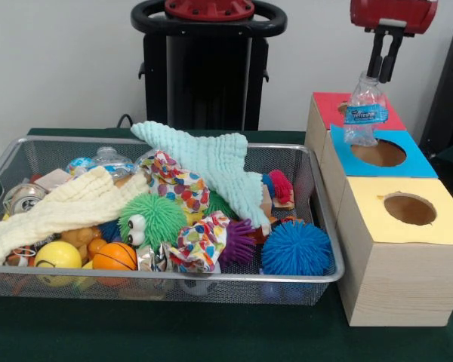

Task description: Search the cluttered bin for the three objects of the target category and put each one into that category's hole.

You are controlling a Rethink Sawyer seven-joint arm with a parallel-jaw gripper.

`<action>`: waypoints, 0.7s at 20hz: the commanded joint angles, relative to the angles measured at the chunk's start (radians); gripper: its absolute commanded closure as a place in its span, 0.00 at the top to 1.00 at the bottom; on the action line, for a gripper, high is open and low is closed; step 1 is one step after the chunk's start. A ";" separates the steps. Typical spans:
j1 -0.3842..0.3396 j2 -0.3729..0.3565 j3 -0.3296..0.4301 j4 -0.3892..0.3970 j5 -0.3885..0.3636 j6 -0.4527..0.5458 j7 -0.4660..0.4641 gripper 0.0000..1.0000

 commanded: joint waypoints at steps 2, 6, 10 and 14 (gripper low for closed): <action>0.005 0.060 -0.017 -0.056 0.058 0.044 0.251 0.00; 0.013 0.068 -0.025 -0.061 0.073 0.040 0.249 0.00; 0.039 0.061 -0.045 -0.066 0.082 0.063 0.259 0.00; 0.052 0.071 -0.055 -0.071 0.095 0.064 0.260 0.00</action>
